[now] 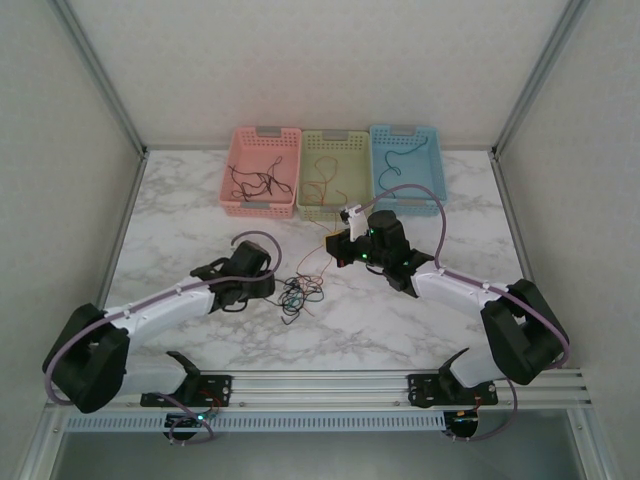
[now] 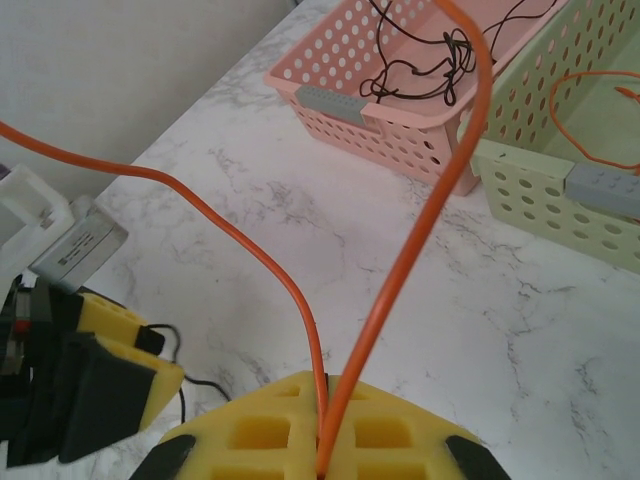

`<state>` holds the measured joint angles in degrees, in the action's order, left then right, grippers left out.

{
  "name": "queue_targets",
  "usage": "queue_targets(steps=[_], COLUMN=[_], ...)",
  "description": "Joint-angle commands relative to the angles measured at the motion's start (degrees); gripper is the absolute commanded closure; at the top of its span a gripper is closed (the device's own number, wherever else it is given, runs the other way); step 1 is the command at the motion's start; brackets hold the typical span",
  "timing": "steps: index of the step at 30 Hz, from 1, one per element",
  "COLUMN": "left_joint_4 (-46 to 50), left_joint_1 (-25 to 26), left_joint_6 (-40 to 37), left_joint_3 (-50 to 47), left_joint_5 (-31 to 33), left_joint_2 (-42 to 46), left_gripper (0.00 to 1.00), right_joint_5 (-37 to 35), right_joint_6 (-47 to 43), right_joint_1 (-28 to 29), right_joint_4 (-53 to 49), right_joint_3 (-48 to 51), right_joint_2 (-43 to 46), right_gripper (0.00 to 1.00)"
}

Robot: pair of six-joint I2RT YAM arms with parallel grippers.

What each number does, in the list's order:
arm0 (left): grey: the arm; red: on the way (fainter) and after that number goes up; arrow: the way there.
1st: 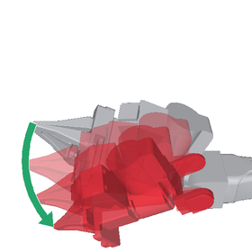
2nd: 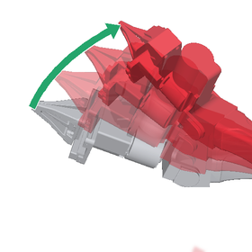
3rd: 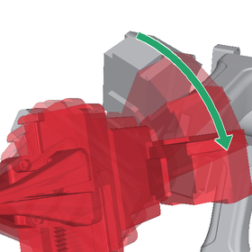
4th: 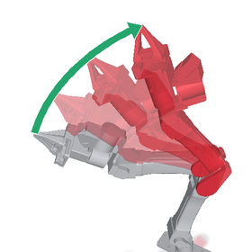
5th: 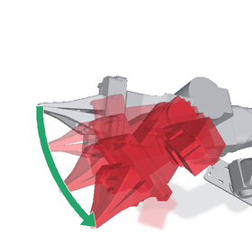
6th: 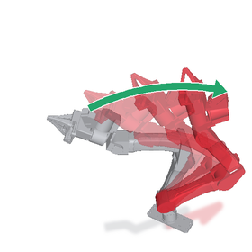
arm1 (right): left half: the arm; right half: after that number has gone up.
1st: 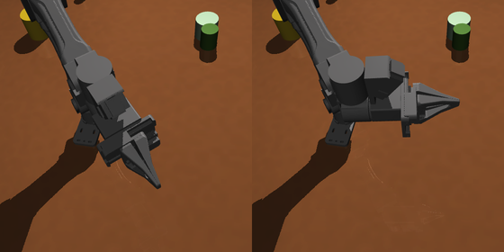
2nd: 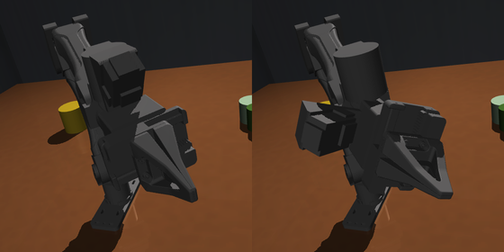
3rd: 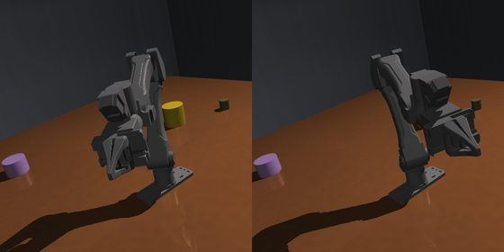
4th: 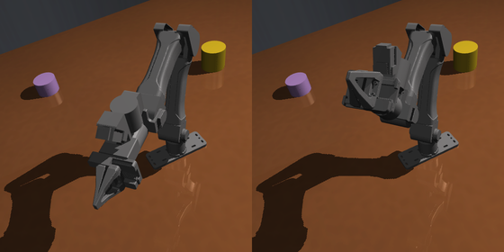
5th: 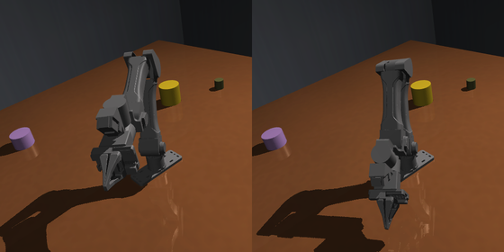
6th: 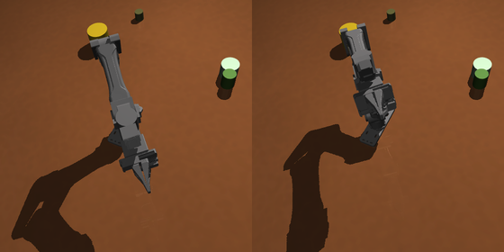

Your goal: Untangle the cables

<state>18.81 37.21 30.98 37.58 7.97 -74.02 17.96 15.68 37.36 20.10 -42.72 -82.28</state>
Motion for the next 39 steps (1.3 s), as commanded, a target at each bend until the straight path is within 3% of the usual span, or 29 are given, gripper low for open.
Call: queue_targets(steps=[1,4,10,19,24,32,39], left_joint_4=[-2.43,-3.23,-0.06,6.86,16.81,21.13,22.19], left_joint_1=[-0.79,-0.82,-0.79,-0.80,-0.95,-1.18,-1.37], left_joint_6=[-0.68,-0.53,-1.24,-1.26,-2.33,-1.25,-1.32], left_joint_3=[1.92,1.47,0.92,1.18,4.34,5.48,6.94], left_joint_5=[-1.05,-2.64,-3.42,0.36,9.98,11.43,10.95], left_joint_2=[-1.74,-0.77,3.10,11.25,15.39,19.34,21.63], left_gripper=[0.74,0.86,1.00,1.00,1.00,1.00,1.00], right_joint_5=[-0.55,-1.10,-1.51,-5.99,-13.22,-35.39,-36.78], right_joint_6=[-0.61,-0.84,-0.93,-1.60,-0.81,5.51,15.21], right_joint_1=[-0.34,-0.36,-0.30,-0.43,-1.40,-7.74,-15.72], right_joint_4=[0.12,-0.01,-0.29,-0.48,-0.30,-10.63,-11.33], right_joint_3=[0.47,0.53,0.36,1.79,4.28,5.12,9.30], right_joint_2=[0.43,0.28,0.12,3.06,6.36,8.90,12.13], right_gripper=[1.00,1.00,1.00,1.00,1.00,1.00,1.00])
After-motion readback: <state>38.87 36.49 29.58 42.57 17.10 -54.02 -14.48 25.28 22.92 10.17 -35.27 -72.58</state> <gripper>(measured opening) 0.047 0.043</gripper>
